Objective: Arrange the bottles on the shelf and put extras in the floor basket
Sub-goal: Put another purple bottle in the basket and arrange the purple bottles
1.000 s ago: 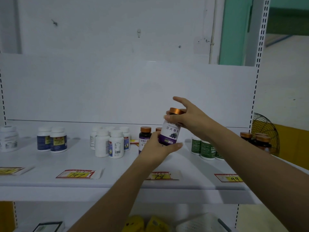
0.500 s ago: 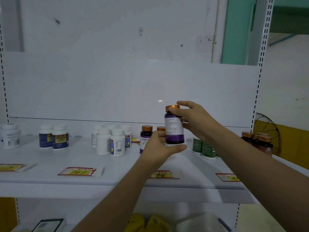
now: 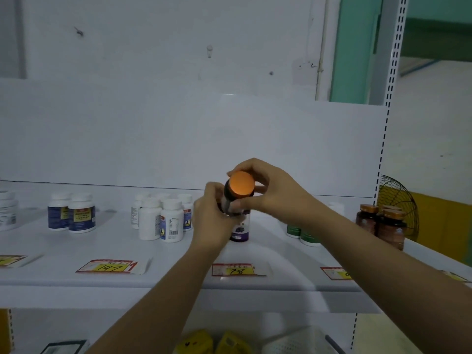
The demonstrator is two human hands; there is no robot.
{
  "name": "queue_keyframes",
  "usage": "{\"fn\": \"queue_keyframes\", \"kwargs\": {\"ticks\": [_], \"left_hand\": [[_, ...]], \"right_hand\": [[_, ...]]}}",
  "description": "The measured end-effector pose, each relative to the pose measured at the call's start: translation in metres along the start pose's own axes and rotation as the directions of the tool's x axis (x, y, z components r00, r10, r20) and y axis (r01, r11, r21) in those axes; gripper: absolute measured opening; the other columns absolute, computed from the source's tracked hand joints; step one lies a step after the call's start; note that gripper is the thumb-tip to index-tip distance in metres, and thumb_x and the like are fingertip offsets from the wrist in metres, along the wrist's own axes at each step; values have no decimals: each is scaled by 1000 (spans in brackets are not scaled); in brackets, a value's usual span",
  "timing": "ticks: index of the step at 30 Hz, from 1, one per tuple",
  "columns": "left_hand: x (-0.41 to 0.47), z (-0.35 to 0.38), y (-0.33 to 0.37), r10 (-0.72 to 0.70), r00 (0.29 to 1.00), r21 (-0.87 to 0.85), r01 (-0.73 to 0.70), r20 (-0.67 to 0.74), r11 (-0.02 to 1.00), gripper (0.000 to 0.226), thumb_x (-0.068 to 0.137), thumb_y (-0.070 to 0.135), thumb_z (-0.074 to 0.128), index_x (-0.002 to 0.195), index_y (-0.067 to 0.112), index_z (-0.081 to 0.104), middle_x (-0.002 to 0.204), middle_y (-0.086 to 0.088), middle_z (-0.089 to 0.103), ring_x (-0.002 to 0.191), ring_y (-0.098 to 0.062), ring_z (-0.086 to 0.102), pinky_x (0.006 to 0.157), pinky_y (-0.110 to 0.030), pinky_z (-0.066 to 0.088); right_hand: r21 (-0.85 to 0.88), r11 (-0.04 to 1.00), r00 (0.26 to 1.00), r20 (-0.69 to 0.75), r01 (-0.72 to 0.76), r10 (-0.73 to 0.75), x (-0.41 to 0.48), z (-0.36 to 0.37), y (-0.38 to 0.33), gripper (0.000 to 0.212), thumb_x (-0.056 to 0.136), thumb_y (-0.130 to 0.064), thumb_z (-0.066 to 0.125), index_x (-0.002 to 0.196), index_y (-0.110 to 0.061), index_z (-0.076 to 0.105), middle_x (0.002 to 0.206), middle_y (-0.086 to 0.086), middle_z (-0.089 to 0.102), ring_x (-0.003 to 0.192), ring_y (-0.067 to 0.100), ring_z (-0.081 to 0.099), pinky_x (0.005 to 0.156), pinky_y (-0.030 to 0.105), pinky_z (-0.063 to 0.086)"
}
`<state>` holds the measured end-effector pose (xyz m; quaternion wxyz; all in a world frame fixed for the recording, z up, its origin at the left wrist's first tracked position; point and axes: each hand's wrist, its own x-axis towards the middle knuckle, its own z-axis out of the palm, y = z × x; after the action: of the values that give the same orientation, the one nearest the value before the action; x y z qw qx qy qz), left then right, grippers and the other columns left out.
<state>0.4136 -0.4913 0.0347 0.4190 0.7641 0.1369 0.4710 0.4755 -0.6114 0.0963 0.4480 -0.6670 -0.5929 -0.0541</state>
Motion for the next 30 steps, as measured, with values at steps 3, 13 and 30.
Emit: {"fn": "queue_keyframes", "kwargs": {"ticks": [3, 13, 30], "left_hand": [[13, -3, 0, 100, 991, 41, -96, -92, 995, 45, 76, 0, 71, 102, 24, 45, 109, -3, 59, 95, -22, 59, 77, -39, 54], [8, -6, 21, -4, 970, -54, 18, 242, 998, 42, 71, 38, 77, 105, 24, 56, 103, 10, 61, 91, -3, 57, 75, -19, 46], [-4, 20, 41, -162, 939, 162, 117, 303, 980, 38, 73, 52, 71, 88, 23, 53, 80, 4, 58, 76, -12, 55, 68, -30, 50]], "right_hand": [[-128, 983, 990, -42, 128, -135, -6, 6, -1, 48, 71, -11, 82, 110, -24, 58, 114, -16, 61, 108, 4, 56, 93, 21, 47], [78, 997, 957, -291, 11, 12, 9, -15, -17, 36, 87, -32, 67, 118, -33, 49, 110, -11, 62, 94, 7, 63, 74, 16, 54], [142, 807, 796, -135, -573, 590, 34, -43, 0, 14, 90, -23, 60, 95, -10, 59, 86, 6, 64, 74, 18, 62, 62, 28, 53]]}}
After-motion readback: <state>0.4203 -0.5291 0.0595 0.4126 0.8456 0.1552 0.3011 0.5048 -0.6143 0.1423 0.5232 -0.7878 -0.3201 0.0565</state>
